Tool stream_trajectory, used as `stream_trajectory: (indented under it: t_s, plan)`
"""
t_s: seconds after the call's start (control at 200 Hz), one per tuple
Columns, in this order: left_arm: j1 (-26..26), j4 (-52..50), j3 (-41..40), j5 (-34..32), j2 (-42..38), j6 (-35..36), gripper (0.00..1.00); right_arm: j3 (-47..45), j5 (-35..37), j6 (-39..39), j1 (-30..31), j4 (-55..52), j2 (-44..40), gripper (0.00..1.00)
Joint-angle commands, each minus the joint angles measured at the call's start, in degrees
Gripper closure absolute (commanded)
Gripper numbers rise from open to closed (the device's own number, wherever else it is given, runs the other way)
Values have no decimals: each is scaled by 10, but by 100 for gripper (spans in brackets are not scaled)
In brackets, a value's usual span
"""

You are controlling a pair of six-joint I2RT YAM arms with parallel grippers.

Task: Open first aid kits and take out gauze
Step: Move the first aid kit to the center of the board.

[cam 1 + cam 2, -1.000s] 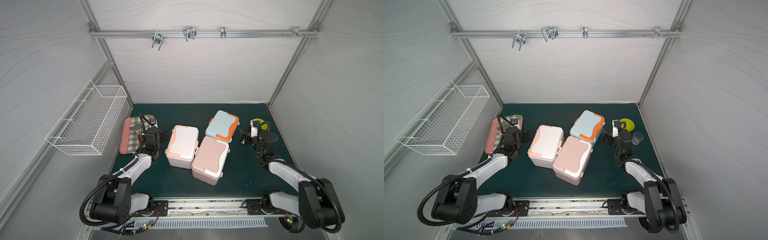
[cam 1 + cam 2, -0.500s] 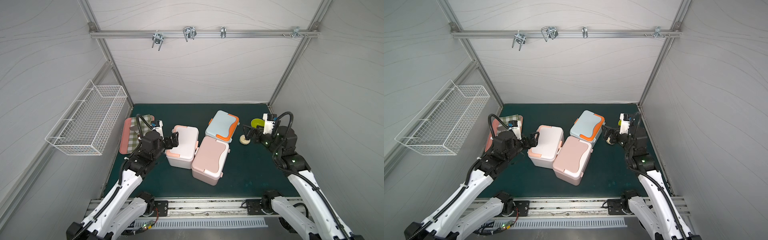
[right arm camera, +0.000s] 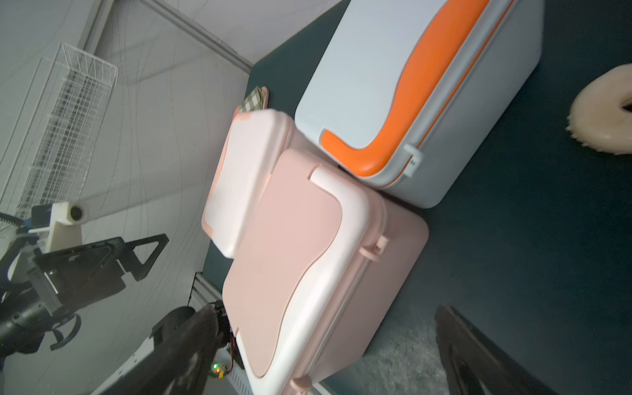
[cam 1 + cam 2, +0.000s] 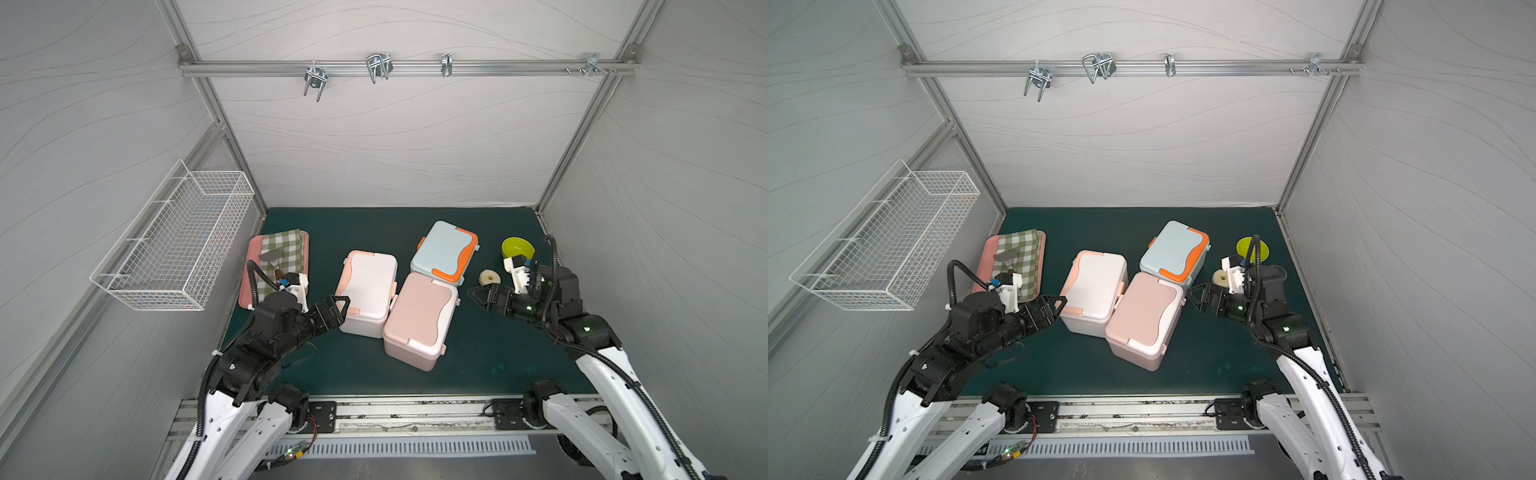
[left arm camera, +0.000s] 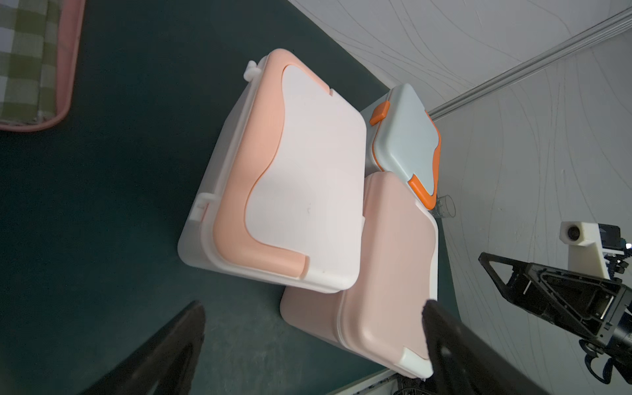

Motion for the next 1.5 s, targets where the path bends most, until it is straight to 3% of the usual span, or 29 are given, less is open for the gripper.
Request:
stream_trajectory:
  t_s: [0.0, 0.18, 0.41, 0.62, 0.805, 0.946, 1.076, 1.246, 1.496]
  plan:
    - [0, -65, 0, 16, -14, -50, 1, 0, 31, 20, 51, -60, 8, 2]
    - [-3, -68, -49, 112, 2, -74, 2, 2, 64, 34, 124, -79, 26, 3]
    - [-52, 11, -93, 98, 15, -124, 2, -2, 73, 38, 166, -72, 42, 3]
    - [-106, 129, -113, 77, 104, -153, 2, -9, 93, 35, 170, -64, 60, 3]
    - [-106, 222, -95, 60, 210, -135, 1, 2, 115, 38, 169, -71, 75, 3]
    - [-97, 261, -36, 52, 308, -98, 1, 17, 140, 36, 167, -80, 85, 2]
    - [-69, 287, 33, 64, 404, -63, 1, 52, 153, 25, 141, -86, 115, 1]
    - [-33, 287, 126, 79, 512, -25, 1, 90, 112, 12, 56, -33, 177, 1]
    - [52, 262, 178, 59, 575, 19, 1, 166, 74, 20, -17, 43, 334, 1]
